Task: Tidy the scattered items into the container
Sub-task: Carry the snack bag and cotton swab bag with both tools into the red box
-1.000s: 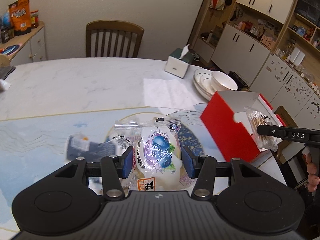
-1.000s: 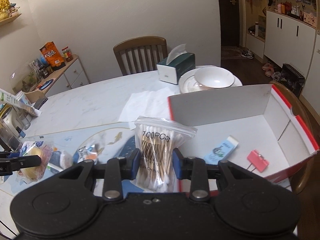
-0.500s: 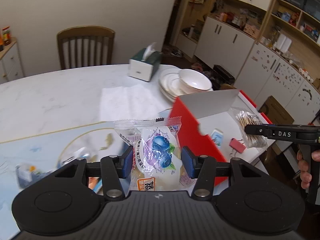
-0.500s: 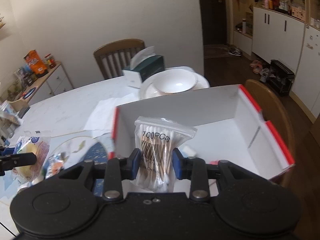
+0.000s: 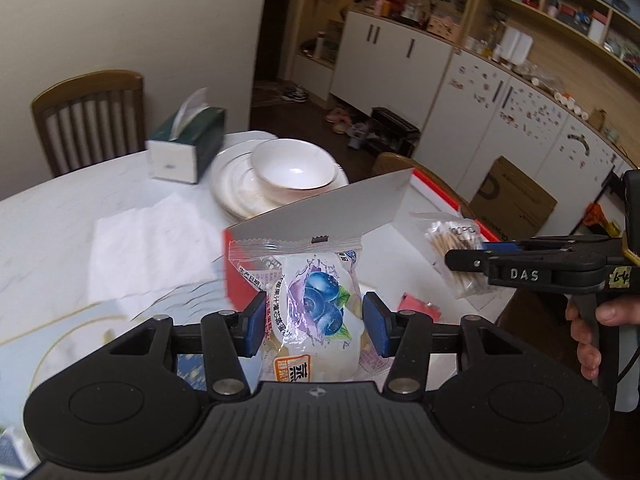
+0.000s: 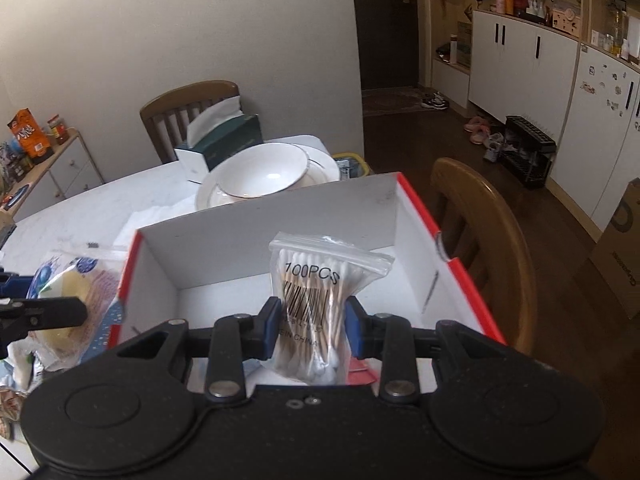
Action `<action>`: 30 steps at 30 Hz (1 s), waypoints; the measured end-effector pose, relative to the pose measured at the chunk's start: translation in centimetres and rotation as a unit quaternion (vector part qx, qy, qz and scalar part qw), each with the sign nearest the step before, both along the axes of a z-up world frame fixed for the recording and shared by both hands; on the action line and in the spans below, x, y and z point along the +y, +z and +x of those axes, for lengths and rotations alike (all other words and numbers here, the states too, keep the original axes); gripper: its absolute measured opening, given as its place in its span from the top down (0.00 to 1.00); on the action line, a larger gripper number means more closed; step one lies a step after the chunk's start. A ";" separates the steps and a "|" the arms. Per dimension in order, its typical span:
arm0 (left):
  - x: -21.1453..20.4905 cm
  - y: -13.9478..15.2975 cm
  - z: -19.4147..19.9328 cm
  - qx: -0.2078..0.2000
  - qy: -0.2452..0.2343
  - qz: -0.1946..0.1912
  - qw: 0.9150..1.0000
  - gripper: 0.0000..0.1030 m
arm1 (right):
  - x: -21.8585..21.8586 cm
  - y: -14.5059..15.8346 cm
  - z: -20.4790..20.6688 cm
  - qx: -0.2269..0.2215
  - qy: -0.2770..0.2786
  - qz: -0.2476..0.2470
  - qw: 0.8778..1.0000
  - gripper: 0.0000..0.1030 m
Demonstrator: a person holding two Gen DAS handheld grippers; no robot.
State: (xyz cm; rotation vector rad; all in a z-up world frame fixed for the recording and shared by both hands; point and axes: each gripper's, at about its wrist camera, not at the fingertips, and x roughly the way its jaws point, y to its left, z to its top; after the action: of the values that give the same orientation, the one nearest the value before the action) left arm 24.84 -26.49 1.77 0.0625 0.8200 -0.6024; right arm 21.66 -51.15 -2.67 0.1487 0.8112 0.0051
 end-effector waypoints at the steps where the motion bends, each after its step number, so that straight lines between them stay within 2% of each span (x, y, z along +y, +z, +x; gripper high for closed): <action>1: -0.6 -0.1 0.3 -0.001 -0.005 0.002 1.000 0.52 | -0.3 -0.2 0.1 0.002 -0.002 -0.001 1.000 0.69; 13: -6.0 -2.8 4.0 0.008 -0.035 0.028 0.999 0.52 | -1.4 -2.4 2.3 0.027 0.008 -0.015 0.999 0.69; 30: -9.6 -7.4 8.1 0.044 -0.052 0.117 0.991 0.52 | -0.8 -5.0 7.4 0.086 0.050 -0.030 0.995 0.69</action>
State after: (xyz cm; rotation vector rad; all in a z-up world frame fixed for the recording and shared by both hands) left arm 32.99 -36.13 -5.58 0.2966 0.9759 -0.6074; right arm 29.05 -52.00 -7.68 0.0513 0.9894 0.0620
